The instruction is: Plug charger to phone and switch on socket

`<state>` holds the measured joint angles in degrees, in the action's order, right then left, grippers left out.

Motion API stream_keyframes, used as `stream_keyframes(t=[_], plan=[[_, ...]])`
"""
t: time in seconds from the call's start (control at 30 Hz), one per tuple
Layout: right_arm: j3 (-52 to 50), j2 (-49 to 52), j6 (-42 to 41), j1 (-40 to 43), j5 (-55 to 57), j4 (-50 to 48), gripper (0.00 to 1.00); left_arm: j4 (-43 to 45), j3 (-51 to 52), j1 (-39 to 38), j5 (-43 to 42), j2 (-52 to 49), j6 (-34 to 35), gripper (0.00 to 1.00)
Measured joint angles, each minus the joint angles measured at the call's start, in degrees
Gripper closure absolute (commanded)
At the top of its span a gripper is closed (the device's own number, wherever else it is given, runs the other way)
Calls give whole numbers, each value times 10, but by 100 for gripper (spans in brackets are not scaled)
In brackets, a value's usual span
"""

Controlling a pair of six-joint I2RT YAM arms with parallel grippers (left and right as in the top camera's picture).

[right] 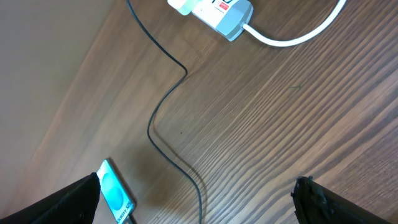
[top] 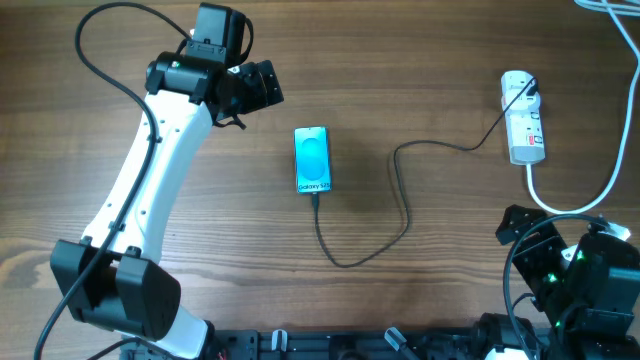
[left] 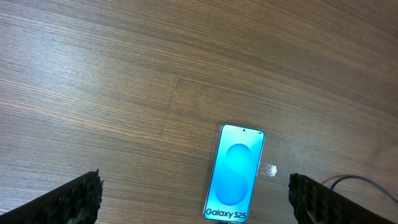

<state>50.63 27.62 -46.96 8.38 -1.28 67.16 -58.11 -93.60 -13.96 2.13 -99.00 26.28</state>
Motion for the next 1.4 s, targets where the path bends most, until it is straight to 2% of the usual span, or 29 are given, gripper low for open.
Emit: stream_keyframes(t=[0.33, 0.43, 0.53, 0.7, 0.93, 1.13, 1.4], plan=[[0, 0, -6, 0, 0, 8, 0, 0, 0, 0, 0, 0, 0, 0], [-4, -3, 18, 0, 0, -6, 0, 0, 0, 0, 0, 0, 0, 0], [-29, -10, 90, -9, -9, -76, 0, 0, 0, 0, 0, 0, 0, 0], [-132, -62, 240, -45, -101, -317, 0, 0, 0, 0, 0, 0, 0, 0], [-282, -152, 362, -80, -193, -499, 0, 0, 0, 0, 0, 0, 0, 0], [-358, -217, 428, -89, -212, -564, 0, 0, 0, 0, 0, 0, 0, 0], [-426, -259, 455, -89, -193, -646, 0, 0, 0, 0, 0, 0, 0, 0]])
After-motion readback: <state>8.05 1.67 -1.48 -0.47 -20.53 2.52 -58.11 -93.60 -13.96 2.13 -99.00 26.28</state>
